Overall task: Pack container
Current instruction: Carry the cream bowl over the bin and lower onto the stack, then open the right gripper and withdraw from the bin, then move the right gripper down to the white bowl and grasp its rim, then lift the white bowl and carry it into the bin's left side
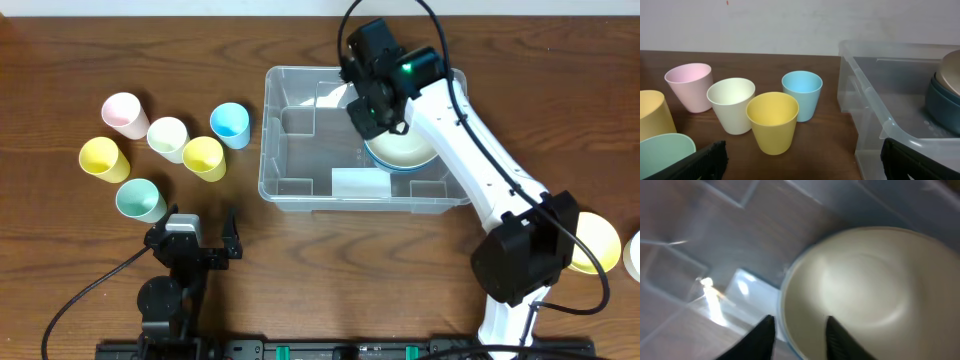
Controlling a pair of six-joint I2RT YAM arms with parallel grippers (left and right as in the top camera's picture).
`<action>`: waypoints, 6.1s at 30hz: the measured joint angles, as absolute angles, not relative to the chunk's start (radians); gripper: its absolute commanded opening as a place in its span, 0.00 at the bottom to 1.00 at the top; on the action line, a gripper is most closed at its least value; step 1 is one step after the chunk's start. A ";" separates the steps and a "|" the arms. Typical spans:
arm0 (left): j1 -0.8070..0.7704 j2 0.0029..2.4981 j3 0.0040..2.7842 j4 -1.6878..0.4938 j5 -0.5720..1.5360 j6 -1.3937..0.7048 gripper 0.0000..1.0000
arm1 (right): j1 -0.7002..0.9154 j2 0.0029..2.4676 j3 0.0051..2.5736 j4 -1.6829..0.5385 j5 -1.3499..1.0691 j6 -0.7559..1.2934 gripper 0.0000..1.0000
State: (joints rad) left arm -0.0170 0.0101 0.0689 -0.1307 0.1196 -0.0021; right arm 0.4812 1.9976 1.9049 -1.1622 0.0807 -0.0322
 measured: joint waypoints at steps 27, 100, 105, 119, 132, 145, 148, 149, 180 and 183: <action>-0.017 0.010 0.069 -0.131 0.120 -0.002 0.98 | 0.239 1.998 1.897 -1.065 0.162 -0.034 0.05; -0.017 0.010 0.069 -0.131 0.119 -0.002 0.98 | -0.227 1.872 1.938 -1.547 0.046 0.268 0.68; -0.017 0.010 0.069 -0.131 0.119 -0.002 0.98 | -0.228 1.768 1.668 -1.394 0.042 0.302 0.68; -0.017 0.010 0.069 -0.131 0.119 -0.002 0.98 | -0.228 1.505 1.070 -1.013 0.028 0.423 0.58; -0.017 0.010 0.069 -0.131 0.120 -0.002 0.98 | -0.228 1.505 0.815 -0.676 0.014 0.658 0.33; -0.017 0.010 0.069 -0.131 0.120 -0.002 0.98 | -0.229 1.503 0.789 -0.535 0.023 0.700 0.01; -0.017 0.010 0.069 -0.131 0.119 -0.002 0.98 | -0.229 1.502 0.789 -0.452 0.027 0.685 0.01; -0.017 0.010 0.069 -0.131 0.120 -0.002 0.98 | -0.229 1.502 0.789 -0.415 0.027 0.674 0.01; -0.017 0.010 0.069 -0.131 0.120 -0.002 0.98 | 0.127 1.404 1.448 -0.558 -0.361 0.155 0.01; -0.017 0.010 0.069 -0.131 0.120 -0.002 0.98 | 0.272 1.404 1.465 -0.548 -0.303 0.115 0.01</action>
